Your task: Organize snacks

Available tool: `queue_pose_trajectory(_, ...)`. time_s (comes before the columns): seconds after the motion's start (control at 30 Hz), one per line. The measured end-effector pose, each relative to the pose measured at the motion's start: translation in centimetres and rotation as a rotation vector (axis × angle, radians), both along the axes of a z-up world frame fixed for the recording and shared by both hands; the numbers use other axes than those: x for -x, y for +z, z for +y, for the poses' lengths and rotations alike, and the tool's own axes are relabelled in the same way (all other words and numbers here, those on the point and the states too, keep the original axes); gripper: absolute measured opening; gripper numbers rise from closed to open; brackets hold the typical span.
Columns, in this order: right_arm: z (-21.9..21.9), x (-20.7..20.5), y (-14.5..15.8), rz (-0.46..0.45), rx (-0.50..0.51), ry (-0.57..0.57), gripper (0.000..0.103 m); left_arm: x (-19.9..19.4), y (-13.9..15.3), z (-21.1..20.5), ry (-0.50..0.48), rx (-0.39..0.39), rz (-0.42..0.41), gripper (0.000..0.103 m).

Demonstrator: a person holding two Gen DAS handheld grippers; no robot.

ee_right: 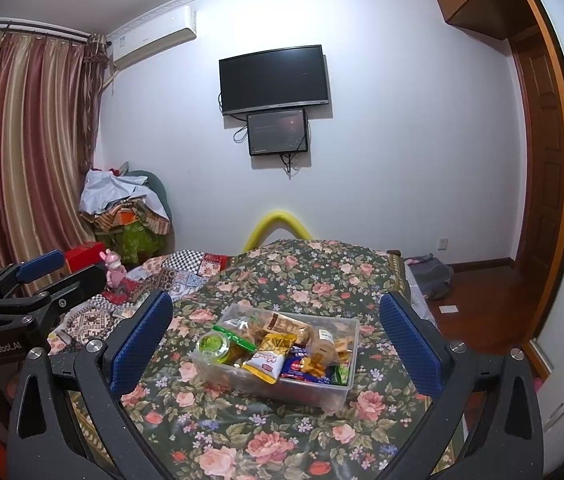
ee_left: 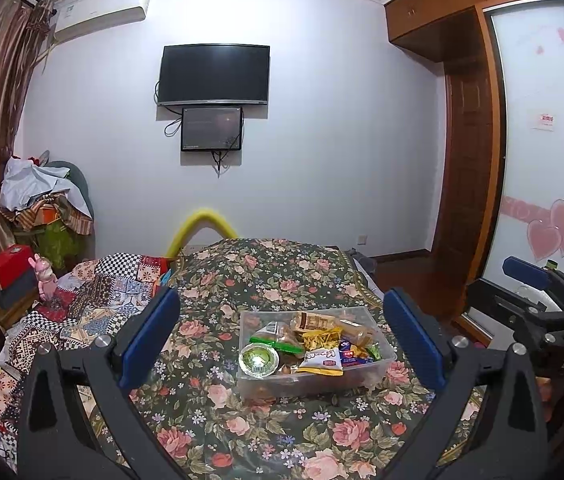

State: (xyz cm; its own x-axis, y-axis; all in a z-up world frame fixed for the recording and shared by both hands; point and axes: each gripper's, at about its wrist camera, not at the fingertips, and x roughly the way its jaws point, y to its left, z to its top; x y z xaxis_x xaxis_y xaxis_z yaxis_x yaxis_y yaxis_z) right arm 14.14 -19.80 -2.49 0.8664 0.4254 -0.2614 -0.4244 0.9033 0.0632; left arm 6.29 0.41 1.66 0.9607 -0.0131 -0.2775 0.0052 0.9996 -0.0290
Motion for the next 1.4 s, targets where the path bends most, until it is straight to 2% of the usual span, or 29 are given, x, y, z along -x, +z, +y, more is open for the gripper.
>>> queue_pose_trajectory(1.4,-0.15,0.38,0.09,-0.006,-0.005,-0.012,0.103,-0.45,-0.49,-0.36,-0.035,0.013,0.021,0.103)
